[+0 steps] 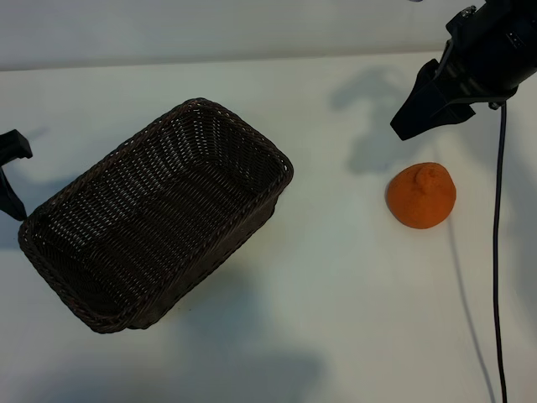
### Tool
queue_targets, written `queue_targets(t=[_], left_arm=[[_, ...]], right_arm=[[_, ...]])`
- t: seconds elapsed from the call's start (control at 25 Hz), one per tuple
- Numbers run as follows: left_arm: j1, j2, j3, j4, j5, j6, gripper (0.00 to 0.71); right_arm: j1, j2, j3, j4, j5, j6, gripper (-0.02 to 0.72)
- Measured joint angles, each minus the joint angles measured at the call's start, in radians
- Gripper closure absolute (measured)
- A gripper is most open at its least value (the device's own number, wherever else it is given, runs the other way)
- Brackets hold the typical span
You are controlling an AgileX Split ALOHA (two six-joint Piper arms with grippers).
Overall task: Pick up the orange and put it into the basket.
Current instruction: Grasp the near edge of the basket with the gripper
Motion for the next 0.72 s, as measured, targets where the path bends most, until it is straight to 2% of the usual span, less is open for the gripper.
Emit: queue_targets(t=[0.36, 0.72], left_arm=[[0.0, 0.0, 0.085, 0.045, -0.02, -0.063, 0.185], [0.0, 0.0, 0.185, 0.06, -0.173, -0.106, 0.185]], right_arm=[[0.0, 0.0, 0.0, -0.001, 0.0, 0.0, 0.258], [0.0, 0.0, 0.0, -0.001, 0.0, 0.0, 0.258]])
